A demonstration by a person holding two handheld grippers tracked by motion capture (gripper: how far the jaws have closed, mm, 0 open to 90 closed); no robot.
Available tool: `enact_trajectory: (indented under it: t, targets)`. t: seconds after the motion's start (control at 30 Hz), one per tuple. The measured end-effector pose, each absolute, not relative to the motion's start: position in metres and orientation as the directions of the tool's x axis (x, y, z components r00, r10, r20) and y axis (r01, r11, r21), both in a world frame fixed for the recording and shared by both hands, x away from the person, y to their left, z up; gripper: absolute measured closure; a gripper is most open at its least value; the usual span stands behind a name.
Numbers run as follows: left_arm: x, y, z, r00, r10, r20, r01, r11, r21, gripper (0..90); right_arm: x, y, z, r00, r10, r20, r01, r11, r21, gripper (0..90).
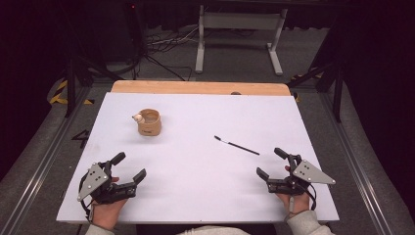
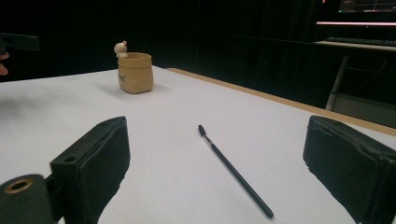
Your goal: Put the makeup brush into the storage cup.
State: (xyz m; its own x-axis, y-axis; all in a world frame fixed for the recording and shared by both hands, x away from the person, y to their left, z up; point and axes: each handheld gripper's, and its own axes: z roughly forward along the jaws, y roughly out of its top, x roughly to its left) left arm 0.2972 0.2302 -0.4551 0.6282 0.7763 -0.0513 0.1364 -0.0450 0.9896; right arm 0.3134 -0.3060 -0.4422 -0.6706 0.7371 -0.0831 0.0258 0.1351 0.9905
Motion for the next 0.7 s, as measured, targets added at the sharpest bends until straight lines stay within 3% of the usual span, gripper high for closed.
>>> enact_trajectory:
  t: [0.7]
  targets:
    - [0.2981, 0.2324, -0.4537, 0.64, 0.763, -0.092, 0.141, 0.002, 0.99, 7.6, 0.3123, -0.3102, -0.4407, -0.671, 0.738, -0.074, 0.031, 0.128, 0.991, 9.9]
